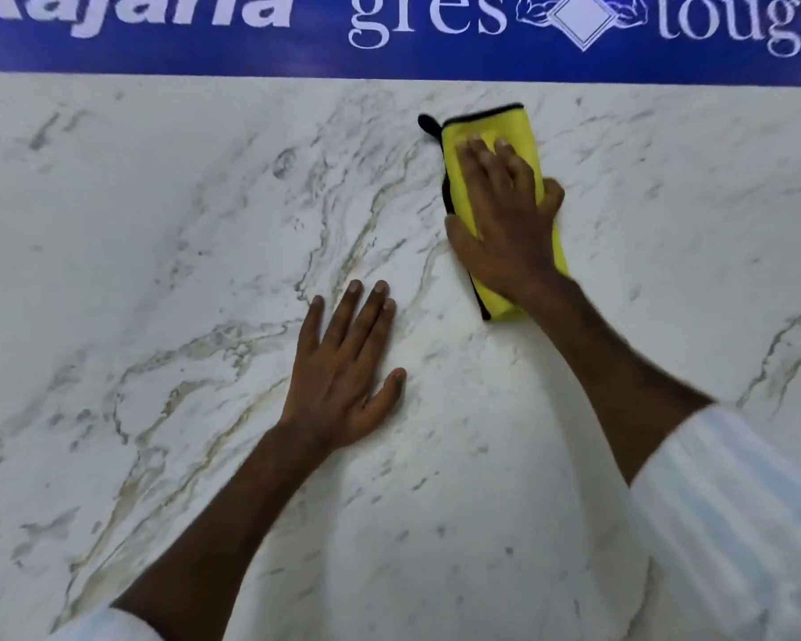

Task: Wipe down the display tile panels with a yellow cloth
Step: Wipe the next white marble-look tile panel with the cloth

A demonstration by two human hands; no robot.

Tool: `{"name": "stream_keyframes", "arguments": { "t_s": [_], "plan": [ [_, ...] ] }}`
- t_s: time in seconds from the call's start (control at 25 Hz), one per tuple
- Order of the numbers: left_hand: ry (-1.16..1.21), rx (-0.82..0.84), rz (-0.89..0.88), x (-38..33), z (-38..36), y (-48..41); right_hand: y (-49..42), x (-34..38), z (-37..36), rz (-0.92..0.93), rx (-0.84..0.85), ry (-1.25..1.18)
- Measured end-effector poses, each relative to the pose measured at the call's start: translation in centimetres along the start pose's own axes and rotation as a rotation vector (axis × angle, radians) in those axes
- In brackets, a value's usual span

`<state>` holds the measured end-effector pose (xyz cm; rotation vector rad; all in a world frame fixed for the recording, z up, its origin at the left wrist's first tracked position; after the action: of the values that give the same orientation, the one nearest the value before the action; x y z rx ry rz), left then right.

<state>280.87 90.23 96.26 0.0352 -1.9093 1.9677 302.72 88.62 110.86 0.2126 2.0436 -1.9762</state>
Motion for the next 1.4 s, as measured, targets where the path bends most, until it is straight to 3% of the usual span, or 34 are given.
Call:
{"name": "stream_keyframes", "arguments": {
  "t_s": [0.2, 0.36, 0.56, 0.76, 0.92, 1.12, 1.28, 1.32, 1.4],
  "plan": [
    [-0.007, 0.016, 0.015, -0.3, -0.2, 0.5, 12.0, 5.6, 0.7, 0.054, -0.021, 0.008],
    [-0.003, 0.021, 0.017, -0.3, -0.2, 0.4, 2.5, 3.6, -0.3, 0.107, -0.003, -0.002],
    [0.058, 0.042, -0.063, 0.6, 0.8, 0.1, -11.5, 1.8, -0.4, -0.1, 0.111, -0.048],
    [-0.084, -0.025, 0.001, 5.4, 1.3, 0.4, -1.9, 5.5, -0.8, -0.052, -0.088, -0.066],
    [-0.098, -0.014, -0.009, 4.9, 0.8, 0.5, 5.1, 9.6, -0.9, -0.032, -0.075, -0.044],
    [-0.067, -0.028, -0.001, 5.2, 0.7, 0.7, -7.4, 7.4, -0.6, -0.112, 0.099, -0.079],
    [-0.045, -0.01, -0.009, 5.4, 0.6, 0.7, -13.1, 4.8, 0.7, -0.172, 0.244, -0.493],
    [-0.043, -0.004, -0.007, 5.4, 0.7, 0.7, -12.8, 4.7, 0.9, -0.15, 0.248, -0.487],
    [-0.039, 0.002, -0.008, 5.3, 0.6, 0.8, -10.3, 5.3, 0.4, -0.097, 0.165, -0.168]
  ]
}}
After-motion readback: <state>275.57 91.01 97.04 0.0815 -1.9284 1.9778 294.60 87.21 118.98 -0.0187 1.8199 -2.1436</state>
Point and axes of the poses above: each hand's wrist, its own y-axis away from the middle knuckle, its own z-axis out of the back of the hand, x = y × z, the point moved 2 cm from there along -y, towards the middle knuckle, and after that the axes turned 8 degrees about z, right-handed, at the moved point
